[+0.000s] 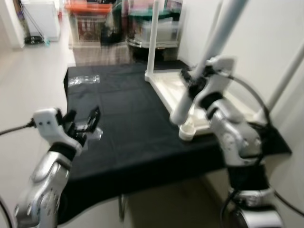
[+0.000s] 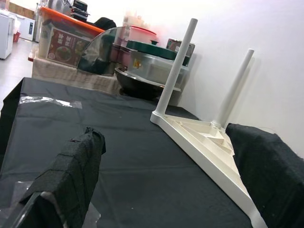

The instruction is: Building children table

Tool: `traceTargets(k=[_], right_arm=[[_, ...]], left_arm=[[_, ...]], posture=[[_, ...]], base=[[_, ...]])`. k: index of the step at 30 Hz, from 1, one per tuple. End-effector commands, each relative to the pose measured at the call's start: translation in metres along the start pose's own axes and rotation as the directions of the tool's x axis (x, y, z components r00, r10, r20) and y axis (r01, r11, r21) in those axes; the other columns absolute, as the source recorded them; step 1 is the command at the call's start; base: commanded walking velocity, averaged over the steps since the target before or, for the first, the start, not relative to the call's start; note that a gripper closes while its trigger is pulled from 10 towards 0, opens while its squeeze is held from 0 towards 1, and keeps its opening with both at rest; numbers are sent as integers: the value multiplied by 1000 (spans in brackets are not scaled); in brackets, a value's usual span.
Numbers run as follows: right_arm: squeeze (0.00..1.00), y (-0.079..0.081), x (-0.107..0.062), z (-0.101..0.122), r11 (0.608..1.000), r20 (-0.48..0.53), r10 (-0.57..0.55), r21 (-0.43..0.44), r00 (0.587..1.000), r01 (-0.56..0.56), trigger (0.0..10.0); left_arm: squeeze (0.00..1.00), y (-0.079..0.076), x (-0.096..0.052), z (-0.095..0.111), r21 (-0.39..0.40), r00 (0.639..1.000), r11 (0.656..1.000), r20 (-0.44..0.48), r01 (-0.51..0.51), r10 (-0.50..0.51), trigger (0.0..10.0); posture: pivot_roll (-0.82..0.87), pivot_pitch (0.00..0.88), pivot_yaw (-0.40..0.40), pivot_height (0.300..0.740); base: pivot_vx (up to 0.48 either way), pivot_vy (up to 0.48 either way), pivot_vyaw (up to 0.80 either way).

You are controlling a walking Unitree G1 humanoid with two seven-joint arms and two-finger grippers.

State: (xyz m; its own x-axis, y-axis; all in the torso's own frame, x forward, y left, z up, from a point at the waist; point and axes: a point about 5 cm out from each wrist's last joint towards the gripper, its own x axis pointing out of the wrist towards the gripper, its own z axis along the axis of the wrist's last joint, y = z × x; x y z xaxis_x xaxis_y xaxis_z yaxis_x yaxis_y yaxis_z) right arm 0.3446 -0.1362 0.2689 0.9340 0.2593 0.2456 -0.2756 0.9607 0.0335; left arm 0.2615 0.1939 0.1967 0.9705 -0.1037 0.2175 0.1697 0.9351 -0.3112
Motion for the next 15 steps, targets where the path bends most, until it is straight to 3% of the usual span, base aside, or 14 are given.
traceTargets(k=[1, 9, 15], right_arm=[[0, -6, -1, 0, 1000, 9, -20, -12, 1000, 20, 10000], [0, 0, -2, -4, 1000, 15, -16, -11, 1000, 16, 10000], [0, 2, 0, -5, 1000, 29, -11, -16, 1000, 11, 10000]], left_arm=[[0, 1, 0, -9, -9, 999, 1000, -40, -13, 13, 10000], [0, 0, 0, -11, 4, 999, 1000, -43, -10, 10, 10000], [0, -4, 3, -10, -19, 999, 1000, -30, 14, -14, 10000]], posture=[[47, 0, -74, 740], [48, 0, -75, 740], [47, 0, -75, 740]], base=[[0, 0, 0], [0, 0, 0], [328, 0, 0]])
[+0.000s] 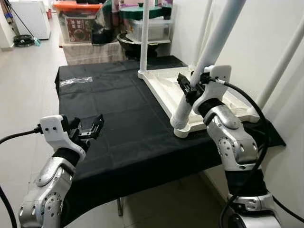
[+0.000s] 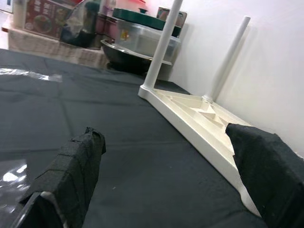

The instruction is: Building children table

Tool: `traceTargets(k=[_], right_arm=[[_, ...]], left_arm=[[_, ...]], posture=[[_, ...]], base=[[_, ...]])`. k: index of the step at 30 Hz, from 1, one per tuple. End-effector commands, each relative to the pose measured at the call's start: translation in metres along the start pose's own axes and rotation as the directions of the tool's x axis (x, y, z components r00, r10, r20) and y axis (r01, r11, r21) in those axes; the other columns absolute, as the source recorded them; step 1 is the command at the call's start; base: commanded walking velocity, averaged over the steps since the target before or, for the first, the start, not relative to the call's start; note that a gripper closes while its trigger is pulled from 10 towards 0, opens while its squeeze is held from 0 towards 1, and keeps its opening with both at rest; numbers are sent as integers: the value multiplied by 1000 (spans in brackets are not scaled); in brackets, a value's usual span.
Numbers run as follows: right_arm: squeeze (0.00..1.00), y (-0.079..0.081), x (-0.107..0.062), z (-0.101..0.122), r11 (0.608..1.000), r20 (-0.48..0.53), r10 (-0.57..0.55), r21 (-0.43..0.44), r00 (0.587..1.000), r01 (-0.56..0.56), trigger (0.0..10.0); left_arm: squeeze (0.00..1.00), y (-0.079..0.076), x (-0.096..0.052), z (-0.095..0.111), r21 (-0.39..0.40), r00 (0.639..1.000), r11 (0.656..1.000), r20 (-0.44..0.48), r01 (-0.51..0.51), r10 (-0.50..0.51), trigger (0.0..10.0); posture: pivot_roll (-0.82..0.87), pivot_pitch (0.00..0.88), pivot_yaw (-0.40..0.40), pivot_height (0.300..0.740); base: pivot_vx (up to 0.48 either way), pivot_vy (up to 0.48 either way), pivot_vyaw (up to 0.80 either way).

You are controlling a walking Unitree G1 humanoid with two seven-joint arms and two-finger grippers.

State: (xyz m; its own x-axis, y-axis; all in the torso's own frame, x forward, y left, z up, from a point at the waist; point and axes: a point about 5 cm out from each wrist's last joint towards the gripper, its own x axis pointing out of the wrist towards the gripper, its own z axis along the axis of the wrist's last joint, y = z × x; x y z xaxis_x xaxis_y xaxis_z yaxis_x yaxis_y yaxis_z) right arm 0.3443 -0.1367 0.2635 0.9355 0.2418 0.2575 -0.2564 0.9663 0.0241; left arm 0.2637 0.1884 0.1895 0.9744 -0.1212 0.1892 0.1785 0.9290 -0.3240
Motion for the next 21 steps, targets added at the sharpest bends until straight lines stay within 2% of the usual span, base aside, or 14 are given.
traceTargets(k=[1, 14, 21], right_arm=[[0, 3, 1, 0, 1000, 18, 6, 0, 1000, -6, 10000], [0, 4, 2, 0, 1000, 25, 0, -1, 1000, 0, 10000], [0, 3, 2, 0, 1000, 29, -2, -2, 1000, 2, 10000]], left_arm=[[0, -3, 3, -2, -6, 1000, 1000, 2, 14, -13, 10000], [0, -7, 3, -2, -2, 999, 999, 2, 33, -33, 10000], [0, -9, 2, -3, -11, 999, 999, 9, 38, -38, 10000]], posture=[[45, 0, -72, 740], [44, 0, -72, 740], [44, 0, -72, 740]], base=[[352, 0, 0], [339, 0, 0], [0, 0, 0]])
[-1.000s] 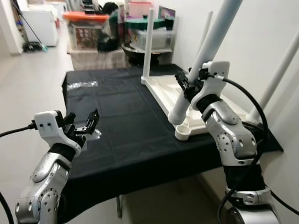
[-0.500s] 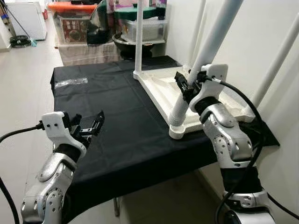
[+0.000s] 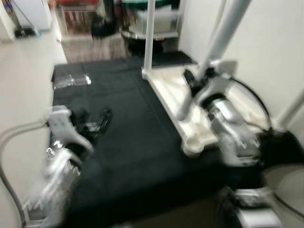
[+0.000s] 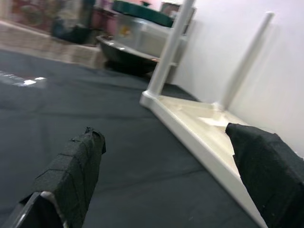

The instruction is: Building children table

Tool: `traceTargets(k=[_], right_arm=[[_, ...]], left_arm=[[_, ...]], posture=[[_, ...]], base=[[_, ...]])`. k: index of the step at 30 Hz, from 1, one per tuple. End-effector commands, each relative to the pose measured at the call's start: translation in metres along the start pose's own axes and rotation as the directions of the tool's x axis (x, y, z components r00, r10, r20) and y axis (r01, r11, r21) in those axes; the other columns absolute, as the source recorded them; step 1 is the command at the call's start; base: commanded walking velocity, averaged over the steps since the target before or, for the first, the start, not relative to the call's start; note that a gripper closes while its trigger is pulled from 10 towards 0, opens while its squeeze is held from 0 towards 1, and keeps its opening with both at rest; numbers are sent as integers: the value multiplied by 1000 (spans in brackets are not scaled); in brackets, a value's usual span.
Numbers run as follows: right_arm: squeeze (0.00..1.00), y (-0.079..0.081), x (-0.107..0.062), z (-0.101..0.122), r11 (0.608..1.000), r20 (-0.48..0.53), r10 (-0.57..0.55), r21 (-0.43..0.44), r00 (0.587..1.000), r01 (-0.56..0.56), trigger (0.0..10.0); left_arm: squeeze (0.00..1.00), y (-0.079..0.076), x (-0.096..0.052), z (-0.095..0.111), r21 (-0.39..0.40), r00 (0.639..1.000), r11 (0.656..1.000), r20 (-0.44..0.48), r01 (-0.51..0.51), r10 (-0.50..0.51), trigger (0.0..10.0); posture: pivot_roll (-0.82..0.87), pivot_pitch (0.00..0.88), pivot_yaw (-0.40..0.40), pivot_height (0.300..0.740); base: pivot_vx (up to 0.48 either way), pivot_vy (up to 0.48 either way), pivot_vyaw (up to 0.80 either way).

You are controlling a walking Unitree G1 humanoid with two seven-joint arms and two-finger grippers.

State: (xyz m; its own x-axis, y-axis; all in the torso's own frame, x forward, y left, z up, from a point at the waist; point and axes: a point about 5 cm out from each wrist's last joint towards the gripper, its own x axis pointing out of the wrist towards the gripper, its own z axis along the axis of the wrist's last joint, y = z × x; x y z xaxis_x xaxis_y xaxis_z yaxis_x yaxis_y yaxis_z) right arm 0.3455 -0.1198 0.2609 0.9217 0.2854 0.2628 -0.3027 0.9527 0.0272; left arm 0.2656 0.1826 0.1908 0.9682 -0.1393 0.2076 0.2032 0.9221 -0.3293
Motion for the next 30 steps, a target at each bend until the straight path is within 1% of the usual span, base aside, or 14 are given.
traceTargets(k=[1, 7, 9, 13, 20, 30], right_arm=[[0, -13, -3, 4, 999, 25, -48, -18, 999, 49, 10000], [0, -14, -3, 4, 998, 24, -55, -18, 998, 55, 10000], [0, -16, -3, 3, 998, 25, -65, -19, 998, 66, 10000], [0, -17, -3, 3, 997, 26, -73, -21, 997, 74, 10000], [0, -18, -4, 2, 997, 24, -78, -18, 997, 79, 10000], [0, -19, -3, 2, 999, 9, -33, -41, 999, 34, 10000]], left_arm=[[0, -4, 0, -2, -2, 1000, 1000, -1, 14, -14, 10000], [0, -6, 0, -3, -3, 1000, 1000, -3, 20, -20, 10000], [0, -9, 1, -4, 3, 999, 999, -12, 38, -38, 10000], [0, -10, 2, -5, 1, 999, 999, -16, 48, -48, 10000], [0, -13, 3, -7, -6, 998, 998, -18, 59, -59, 10000], [0, -11, 1, -9, -14, 999, 999, -20, 37, -37, 10000]], posture=[[43, 0, -71, 740], [42, 0, -70, 740], [38, 0, -65, 740], [38, 0, -64, 740], [37, 0, -65, 740], [35, 0, -67, 740]], base=[[0, 0, 0], [0, 0, 0], [0, 0, 0], [0, 0, 0], [0, -429, 0], [0, 0, 0]])
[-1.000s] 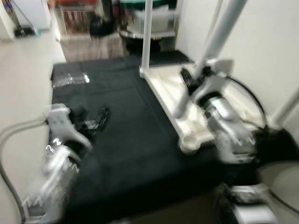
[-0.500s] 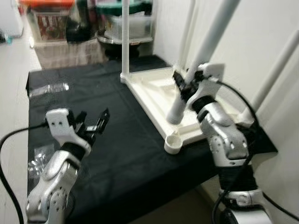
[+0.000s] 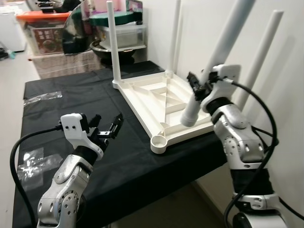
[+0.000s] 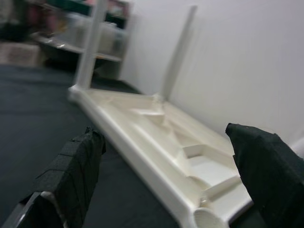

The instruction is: Building children table

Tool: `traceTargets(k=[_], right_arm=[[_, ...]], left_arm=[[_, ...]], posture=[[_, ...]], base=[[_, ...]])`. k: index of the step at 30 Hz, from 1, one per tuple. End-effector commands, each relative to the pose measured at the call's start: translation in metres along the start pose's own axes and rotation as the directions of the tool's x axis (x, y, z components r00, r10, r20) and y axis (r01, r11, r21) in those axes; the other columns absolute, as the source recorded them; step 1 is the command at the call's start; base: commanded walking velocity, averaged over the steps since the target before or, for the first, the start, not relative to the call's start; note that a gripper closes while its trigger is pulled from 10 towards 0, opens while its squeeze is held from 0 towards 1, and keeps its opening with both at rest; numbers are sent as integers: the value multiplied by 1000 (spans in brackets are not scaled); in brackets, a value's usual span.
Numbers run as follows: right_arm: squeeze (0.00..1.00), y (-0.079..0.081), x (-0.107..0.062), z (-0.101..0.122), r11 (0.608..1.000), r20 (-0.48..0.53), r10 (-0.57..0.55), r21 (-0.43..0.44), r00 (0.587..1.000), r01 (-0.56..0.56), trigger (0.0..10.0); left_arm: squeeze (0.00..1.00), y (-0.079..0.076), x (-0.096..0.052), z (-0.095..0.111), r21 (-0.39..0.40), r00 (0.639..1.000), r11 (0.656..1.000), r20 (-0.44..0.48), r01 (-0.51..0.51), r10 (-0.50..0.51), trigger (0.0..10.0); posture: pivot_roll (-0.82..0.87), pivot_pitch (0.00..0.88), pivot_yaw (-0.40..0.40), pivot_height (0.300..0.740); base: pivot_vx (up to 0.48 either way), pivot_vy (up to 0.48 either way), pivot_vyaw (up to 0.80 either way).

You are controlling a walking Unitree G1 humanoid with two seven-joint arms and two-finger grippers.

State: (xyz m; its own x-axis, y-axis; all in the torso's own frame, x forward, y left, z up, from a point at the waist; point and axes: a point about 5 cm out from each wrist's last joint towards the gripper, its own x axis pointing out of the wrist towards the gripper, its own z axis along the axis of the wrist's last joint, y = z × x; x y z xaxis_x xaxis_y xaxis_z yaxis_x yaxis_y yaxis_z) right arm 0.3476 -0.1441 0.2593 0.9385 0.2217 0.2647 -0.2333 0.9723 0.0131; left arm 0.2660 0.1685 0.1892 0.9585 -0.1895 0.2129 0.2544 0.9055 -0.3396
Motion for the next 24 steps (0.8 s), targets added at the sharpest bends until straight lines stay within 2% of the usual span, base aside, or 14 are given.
traceTargets(k=[1, 6, 15, 19, 24], right_arm=[[0, 5, 3, 1, 999, 6, 32, -9, 999, -32, 10000], [0, 7, 3, -2, 995, -15, 91, -41, 996, -92, 10000], [0, 10, 3, -4, 995, -18, 96, -23, 995, -96, 10000], [0, 11, 3, -6, 993, -27, 112, -26, 993, -113, 10000], [0, 11, 4, -6, 983, -47, 182, 9, 982, -181, 10000]], left_arm=[[0, 2, -1, -2, 9, 1000, 1000, -8, -13, 13, 10000], [0, 4, -2, -5, 5, 999, 1000, -27, -21, 21, 10000], [0, 5, -3, -6, 6, 999, 1000, -35, -25, 25, 10000], [0, 5, -2, -6, 25, 999, 1000, -40, -11, 12, 10000], [0, 5, -2, -6, 26, 999, 1000, -42, -9, 10, 10000]], posture=[[35, 0, -67, 740], [37, 0, -72, 740], [42, 0, -72, 740], [42, 0, -67, 740], [40, 0, -65, 740]], base=[[0, 0, 0], [0, 0, 0], [0, 455, 0], [0, 0, 0], [0, 0, 0]])
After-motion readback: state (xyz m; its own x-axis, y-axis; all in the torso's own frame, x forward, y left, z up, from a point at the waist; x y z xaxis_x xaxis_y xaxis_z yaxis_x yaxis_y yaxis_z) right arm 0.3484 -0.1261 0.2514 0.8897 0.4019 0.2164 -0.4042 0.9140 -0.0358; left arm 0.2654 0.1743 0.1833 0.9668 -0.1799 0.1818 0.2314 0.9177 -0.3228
